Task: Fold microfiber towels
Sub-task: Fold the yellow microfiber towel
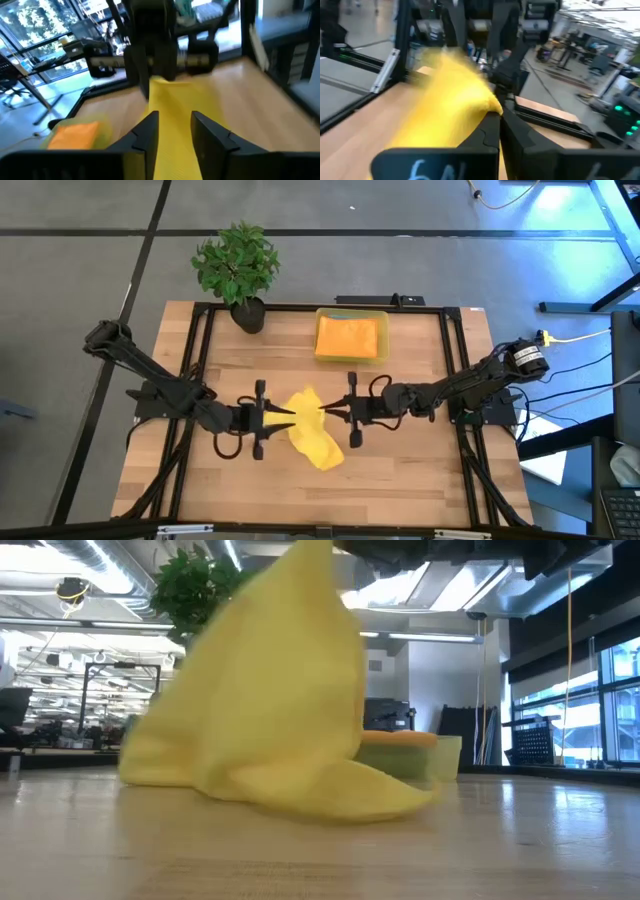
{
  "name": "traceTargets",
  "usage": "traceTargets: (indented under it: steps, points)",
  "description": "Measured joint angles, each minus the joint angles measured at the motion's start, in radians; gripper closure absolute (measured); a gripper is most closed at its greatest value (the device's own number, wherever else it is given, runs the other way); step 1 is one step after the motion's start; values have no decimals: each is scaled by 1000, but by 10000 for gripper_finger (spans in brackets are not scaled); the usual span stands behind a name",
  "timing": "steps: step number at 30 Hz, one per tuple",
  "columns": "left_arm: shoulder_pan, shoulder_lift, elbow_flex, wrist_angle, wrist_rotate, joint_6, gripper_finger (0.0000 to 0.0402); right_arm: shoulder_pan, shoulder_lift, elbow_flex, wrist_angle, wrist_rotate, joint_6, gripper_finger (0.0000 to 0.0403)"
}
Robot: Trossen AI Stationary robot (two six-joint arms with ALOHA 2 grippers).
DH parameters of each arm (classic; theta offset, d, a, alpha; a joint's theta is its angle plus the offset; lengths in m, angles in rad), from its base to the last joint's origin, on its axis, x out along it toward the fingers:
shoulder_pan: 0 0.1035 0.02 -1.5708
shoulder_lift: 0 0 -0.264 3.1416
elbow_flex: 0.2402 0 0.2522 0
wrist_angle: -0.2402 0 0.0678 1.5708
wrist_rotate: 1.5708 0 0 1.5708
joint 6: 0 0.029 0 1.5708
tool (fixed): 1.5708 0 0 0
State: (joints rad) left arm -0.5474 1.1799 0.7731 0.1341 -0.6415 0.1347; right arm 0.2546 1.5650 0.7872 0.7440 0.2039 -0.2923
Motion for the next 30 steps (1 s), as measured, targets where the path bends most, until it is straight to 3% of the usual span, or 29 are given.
traceTargets:
  steps: [9, 22, 25, 30]
  points:
    - [-13, 27, 35, 19, -2, -214, 283, 5, 0, 0, 6, 65, 0, 401]
    - [53, 157, 34, 109, 9, -119, 274, 5, 0, 0, 5, -1, -9, 402]
    - [70, 152, 34, 113, 1, -99, 259, 4, 0, 0, -3, -107, -29, 402]
    - [92, 141, 47, 109, 74, -104, 218, 5, -1, 0, -32, -401, -58, 401]
